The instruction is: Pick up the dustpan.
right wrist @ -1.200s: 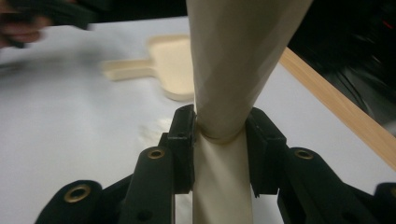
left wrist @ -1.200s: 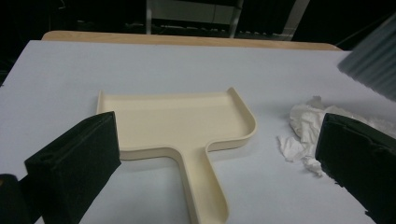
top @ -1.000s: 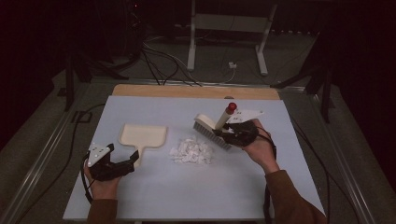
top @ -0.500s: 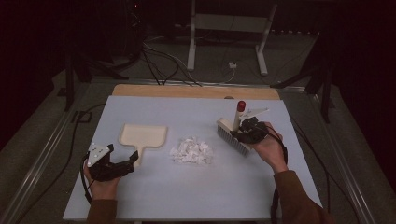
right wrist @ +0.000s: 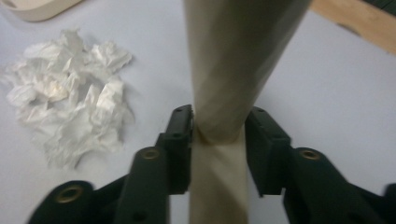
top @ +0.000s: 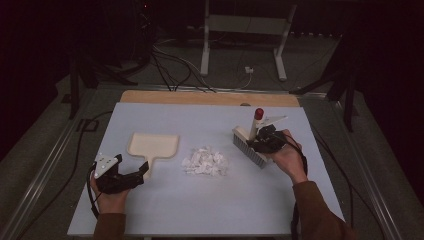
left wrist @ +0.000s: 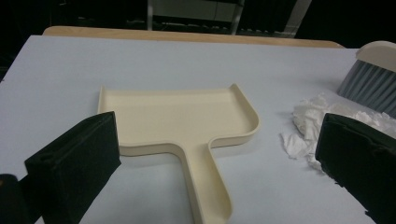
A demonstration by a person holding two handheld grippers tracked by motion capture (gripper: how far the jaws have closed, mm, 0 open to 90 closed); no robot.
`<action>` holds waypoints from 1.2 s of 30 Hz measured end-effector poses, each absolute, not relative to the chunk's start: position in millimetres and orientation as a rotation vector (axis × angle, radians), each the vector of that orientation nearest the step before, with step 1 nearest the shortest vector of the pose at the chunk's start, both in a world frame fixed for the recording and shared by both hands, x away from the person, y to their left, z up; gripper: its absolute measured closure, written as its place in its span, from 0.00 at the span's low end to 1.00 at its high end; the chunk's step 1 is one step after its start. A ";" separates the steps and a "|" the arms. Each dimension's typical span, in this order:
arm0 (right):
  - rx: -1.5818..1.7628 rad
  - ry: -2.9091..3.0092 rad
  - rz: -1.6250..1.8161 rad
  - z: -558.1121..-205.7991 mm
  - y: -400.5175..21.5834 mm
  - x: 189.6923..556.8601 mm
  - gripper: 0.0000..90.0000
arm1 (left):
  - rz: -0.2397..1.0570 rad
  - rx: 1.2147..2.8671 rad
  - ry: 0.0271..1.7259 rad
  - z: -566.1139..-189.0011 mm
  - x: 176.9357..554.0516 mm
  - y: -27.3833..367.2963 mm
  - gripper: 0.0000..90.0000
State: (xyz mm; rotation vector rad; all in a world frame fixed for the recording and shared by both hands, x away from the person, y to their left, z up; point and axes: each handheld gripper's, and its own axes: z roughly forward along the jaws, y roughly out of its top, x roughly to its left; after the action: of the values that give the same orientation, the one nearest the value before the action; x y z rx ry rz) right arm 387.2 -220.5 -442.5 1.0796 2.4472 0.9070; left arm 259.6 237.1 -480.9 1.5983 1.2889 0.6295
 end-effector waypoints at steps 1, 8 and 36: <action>1.081 2.444 0.905 -442.7 -219.3 387.8 0.67 | 0.631 1.595 1.289 -480.7 259.5 237.4 0.01; 1.132 2.412 0.911 -445.8 -216.6 392.5 0.64 | 0.631 1.605 1.296 -481.0 259.9 236.8 0.01; 1.222 2.351 0.872 -446.3 -222.4 397.7 0.75 | 0.563 1.784 1.421 -492.9 281.9 220.3 0.02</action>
State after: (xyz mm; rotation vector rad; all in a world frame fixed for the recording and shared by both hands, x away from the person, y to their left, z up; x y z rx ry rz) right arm 397.7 -222.4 -446.3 1.2217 2.3511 0.8716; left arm 281.9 220.3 -492.9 1.7845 1.4209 0.5629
